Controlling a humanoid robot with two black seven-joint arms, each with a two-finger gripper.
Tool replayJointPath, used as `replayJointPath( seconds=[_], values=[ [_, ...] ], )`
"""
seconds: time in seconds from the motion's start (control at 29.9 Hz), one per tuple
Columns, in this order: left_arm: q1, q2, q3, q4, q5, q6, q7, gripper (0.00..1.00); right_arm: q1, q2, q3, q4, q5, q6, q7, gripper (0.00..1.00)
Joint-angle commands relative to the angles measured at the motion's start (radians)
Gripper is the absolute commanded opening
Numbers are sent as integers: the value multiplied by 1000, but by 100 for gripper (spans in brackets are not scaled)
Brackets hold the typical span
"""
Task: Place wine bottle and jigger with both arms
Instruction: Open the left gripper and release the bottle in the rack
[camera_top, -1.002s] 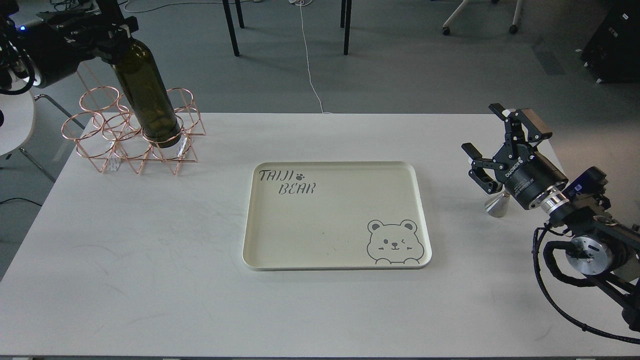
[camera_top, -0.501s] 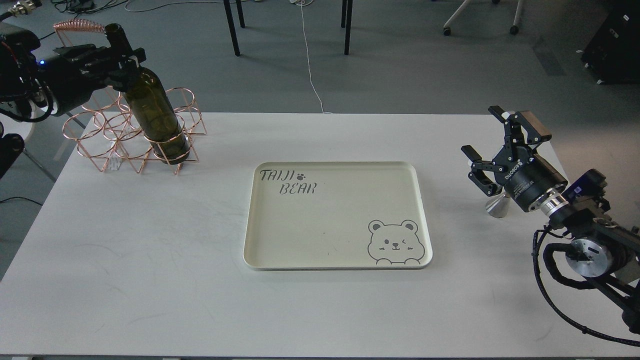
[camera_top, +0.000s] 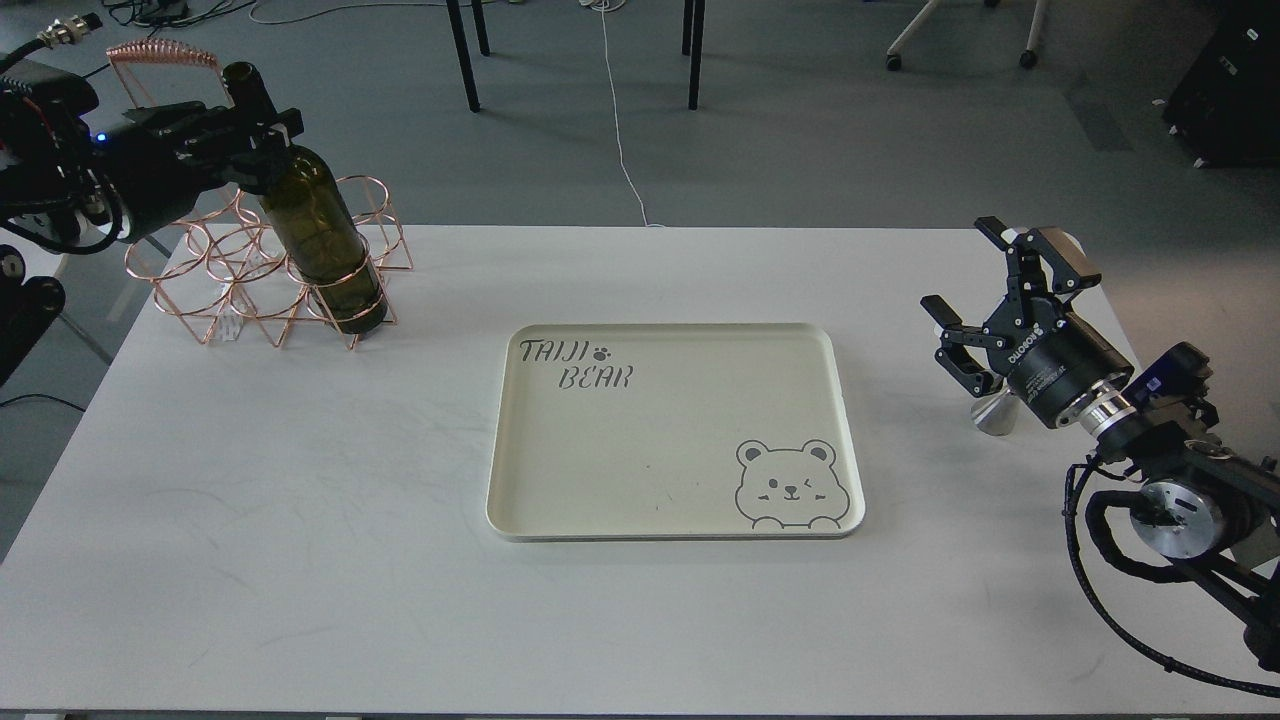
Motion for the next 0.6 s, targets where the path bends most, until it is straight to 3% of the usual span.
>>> replayJointPath(
  seconds=[0.0, 0.07, 0.1, 0.2, 0.23, 0.33, 0.43, 0.47, 0.5, 0.57],
  values=[
    [1, -7, 0, 0, -1, -1, 0, 96, 0, 0, 1, 0, 0, 1, 0, 97],
    [1, -9, 1, 3, -1, -2, 0, 91, 0, 0, 1, 0, 0, -1, 0, 97],
    [1, -10, 1, 9, 0, -5, 0, 80, 0, 0, 1, 0, 0, 1, 0, 97],
    [1, -10, 18, 12, 3, -8, 0, 24, 0, 0, 1, 0, 0, 1, 0, 97],
    [-1, -9, 23, 12, 3, -8, 0, 11, 0, 0, 1, 0, 0, 1, 0, 97],
    [-6, -5, 24, 15, 3, -8, 0, 3, 0, 0, 1, 0, 0, 1, 0, 97],
    [-9, -7, 23, 26, 3, -1, 0, 3, 0, 1, 1, -2, 0, 1, 0, 97],
    [-10, -8, 21, 34, 2, 1, 0, 9, 0, 1, 1, -2, 0, 1, 0, 97],
    [-10, -10, 21, 37, 0, 1, 0, 20, 0, 1, 1, -2, 0, -1, 0, 97],
    [-10, -10, 23, 40, -1, 13, 0, 76, 0, 3, 1, -2, 0, 1, 0, 97]
  ],
)
